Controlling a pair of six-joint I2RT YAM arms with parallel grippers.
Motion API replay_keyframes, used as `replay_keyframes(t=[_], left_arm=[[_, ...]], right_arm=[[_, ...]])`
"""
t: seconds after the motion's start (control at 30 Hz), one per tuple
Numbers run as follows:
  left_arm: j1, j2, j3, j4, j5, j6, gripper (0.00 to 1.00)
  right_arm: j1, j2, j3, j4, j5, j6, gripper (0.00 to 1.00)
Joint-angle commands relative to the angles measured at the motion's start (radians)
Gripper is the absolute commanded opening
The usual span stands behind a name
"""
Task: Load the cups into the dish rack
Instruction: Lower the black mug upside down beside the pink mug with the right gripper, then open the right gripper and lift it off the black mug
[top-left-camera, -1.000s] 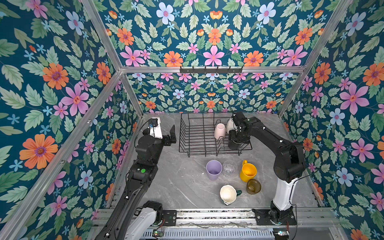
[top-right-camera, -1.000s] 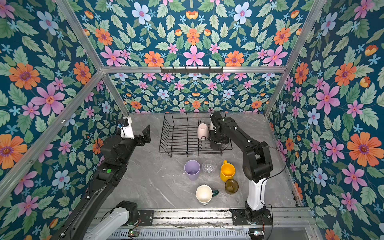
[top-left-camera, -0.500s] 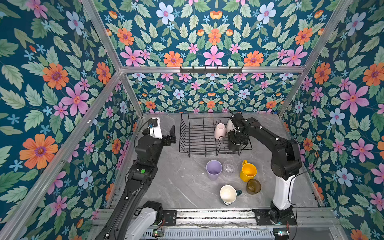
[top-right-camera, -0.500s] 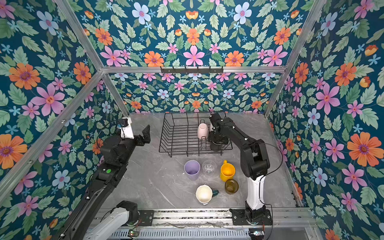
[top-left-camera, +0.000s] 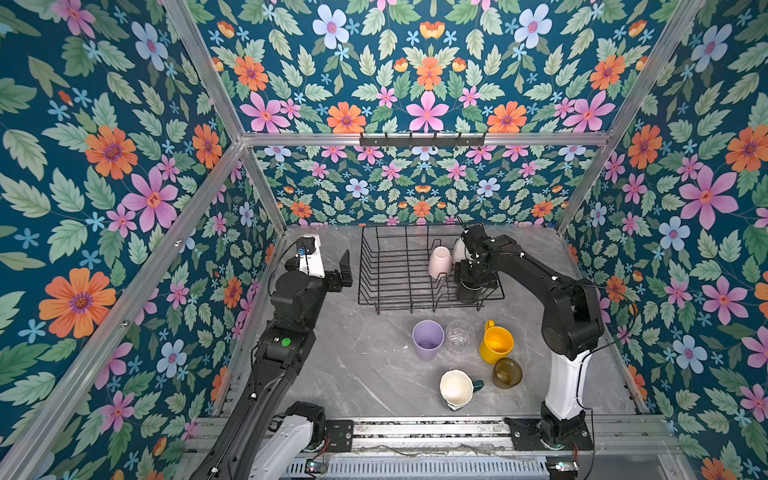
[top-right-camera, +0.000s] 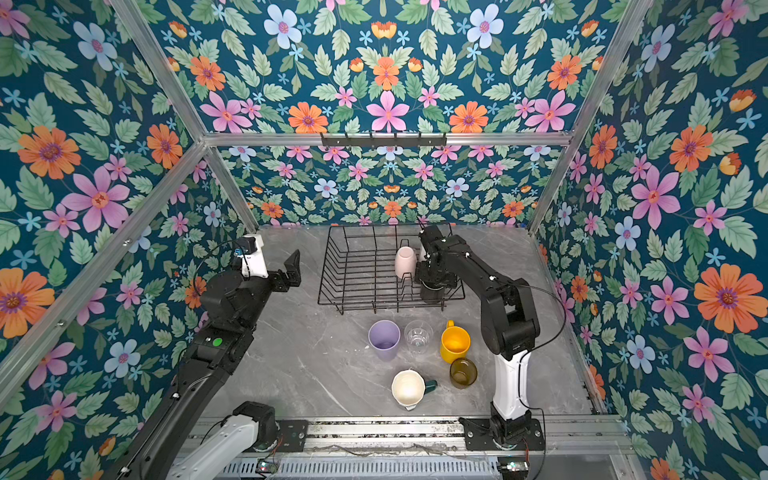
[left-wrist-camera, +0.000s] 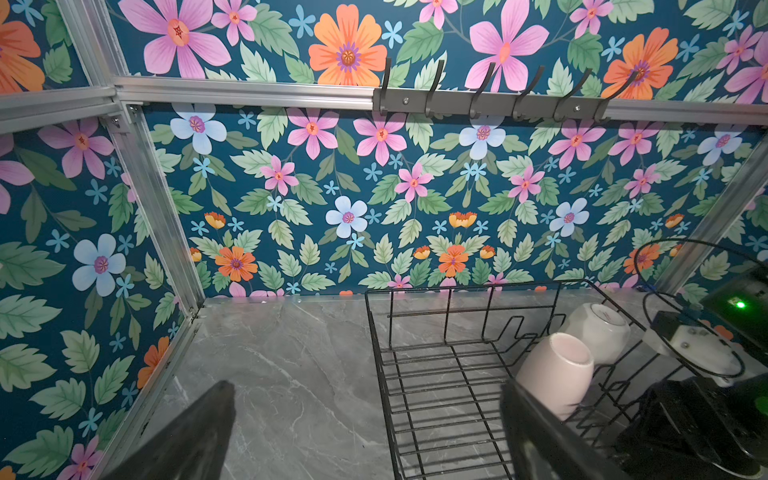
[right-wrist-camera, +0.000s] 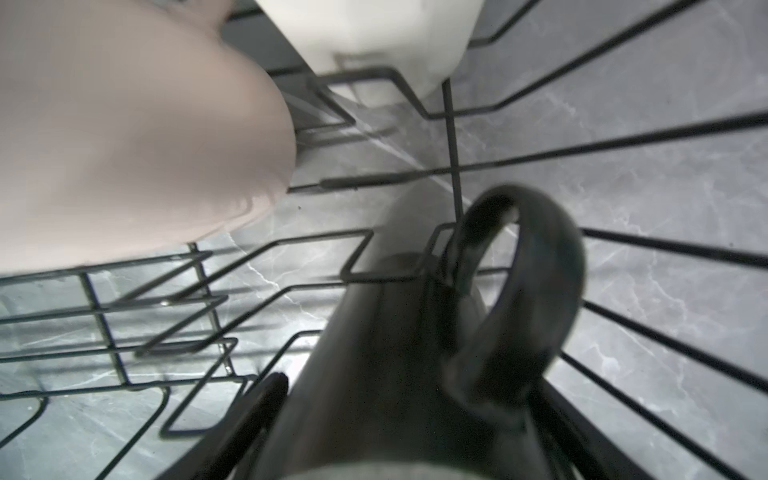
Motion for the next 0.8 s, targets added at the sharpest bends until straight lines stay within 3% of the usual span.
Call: replay_keyframes(t=[0.0, 0.5, 0.77], left_arm=[[0.000, -0.002, 0.006, 0.010, -0.004, 0.014, 1.00], [0.001, -0.004, 0.006, 0.010, -0.010, 0.015, 1.00], [0.000, -0.006, 0.005, 0.012, -0.018, 0.014, 1.00]], right_arm=[[0.000, -0.003, 0.004, 0.011, 0.009, -0.003, 0.87], [0.000, -0.112, 0.003, -0.016, 0.030, -0.026, 0.87], [0.027, -0.253, -0.043, -0.016, 0.052, -0.058, 0.86]])
